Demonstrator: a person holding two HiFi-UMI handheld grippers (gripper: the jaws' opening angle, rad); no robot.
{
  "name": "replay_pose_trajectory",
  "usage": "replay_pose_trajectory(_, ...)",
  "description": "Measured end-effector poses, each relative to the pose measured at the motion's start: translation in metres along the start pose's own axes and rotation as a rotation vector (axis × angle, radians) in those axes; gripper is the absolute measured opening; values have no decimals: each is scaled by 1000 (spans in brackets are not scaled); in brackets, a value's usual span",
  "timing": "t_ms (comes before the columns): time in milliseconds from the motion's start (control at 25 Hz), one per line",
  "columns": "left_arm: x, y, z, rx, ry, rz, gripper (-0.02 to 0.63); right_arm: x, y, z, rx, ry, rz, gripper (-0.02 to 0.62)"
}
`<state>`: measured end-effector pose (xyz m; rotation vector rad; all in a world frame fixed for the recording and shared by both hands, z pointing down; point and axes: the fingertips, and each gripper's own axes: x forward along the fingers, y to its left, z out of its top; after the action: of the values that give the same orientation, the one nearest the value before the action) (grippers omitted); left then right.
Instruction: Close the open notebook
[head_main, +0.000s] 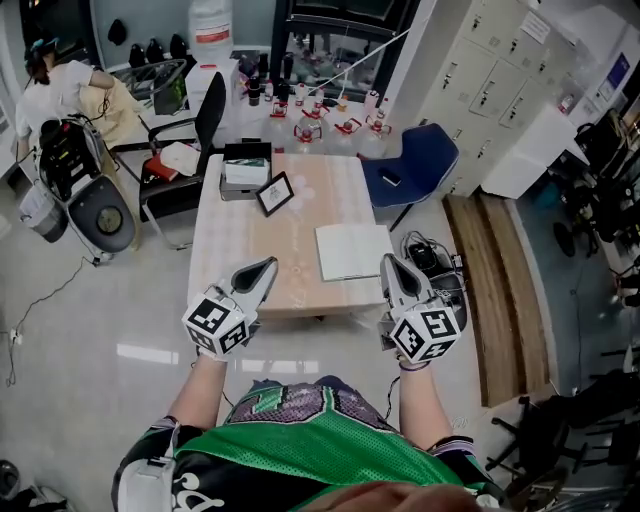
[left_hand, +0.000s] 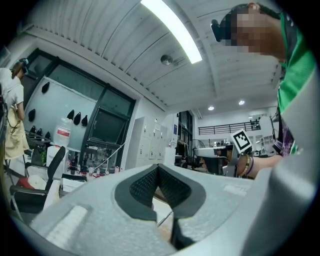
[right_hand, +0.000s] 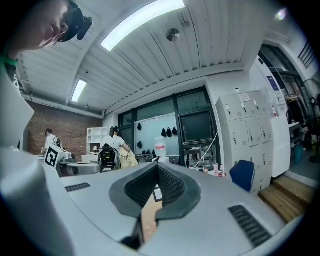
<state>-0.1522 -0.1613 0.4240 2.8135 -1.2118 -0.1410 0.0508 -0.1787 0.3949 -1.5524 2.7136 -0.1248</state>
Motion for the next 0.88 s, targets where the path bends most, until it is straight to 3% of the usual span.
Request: replay_pose_trajectory(880,5,25,-1,-3,4,13,15,25,-1,-11,13,15,-5,-2)
